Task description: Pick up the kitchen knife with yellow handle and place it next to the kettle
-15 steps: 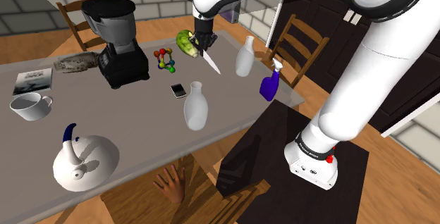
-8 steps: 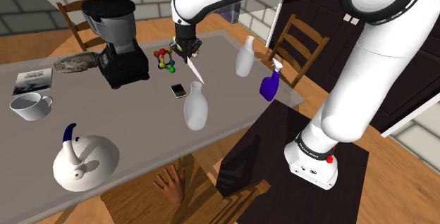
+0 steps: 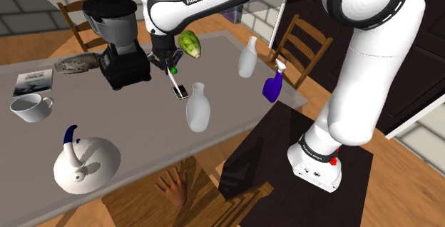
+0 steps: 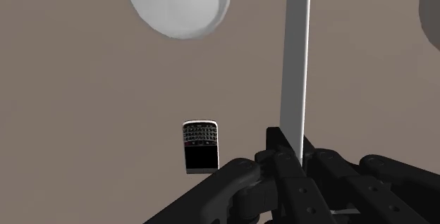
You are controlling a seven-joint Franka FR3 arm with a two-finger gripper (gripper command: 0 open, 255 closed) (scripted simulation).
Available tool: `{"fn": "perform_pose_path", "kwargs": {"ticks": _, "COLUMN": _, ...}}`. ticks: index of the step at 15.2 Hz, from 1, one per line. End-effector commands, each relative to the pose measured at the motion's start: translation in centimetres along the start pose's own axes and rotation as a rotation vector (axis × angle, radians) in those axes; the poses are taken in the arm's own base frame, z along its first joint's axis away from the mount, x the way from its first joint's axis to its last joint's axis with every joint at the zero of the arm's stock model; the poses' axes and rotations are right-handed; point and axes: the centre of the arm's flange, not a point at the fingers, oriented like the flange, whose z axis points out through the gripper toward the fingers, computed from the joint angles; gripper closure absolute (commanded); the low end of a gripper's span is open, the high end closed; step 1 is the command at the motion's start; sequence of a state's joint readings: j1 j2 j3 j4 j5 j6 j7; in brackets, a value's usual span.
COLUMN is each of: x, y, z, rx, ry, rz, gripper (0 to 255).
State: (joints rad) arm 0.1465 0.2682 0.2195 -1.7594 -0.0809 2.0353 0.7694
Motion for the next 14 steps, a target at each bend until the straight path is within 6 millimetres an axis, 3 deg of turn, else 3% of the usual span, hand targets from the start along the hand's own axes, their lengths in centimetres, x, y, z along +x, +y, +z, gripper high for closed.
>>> {"fn": "perform_pose_path", "kwargs": {"ticks": 1, "x": -0.7, "y": -2.5, "z": -0.1, "rx": 0.0, "ry": 0.0, "rz": 0.002, "gripper": 255}}
{"fn": "perform_pose_path", "kwargs": {"ticks": 7, "x": -3.0, "y": -9.6, "z": -0.1, "rx": 0.0, "ry": 0.0, "rz": 0.002, "gripper": 255}}
{"fn": "perform_pose_path", "kwargs": {"ticks": 14, "x": -3.0, "y": -9.6, "z": 3.6, "rx": 0.0, "ry": 0.0, "rz": 0.002, "gripper": 255}}
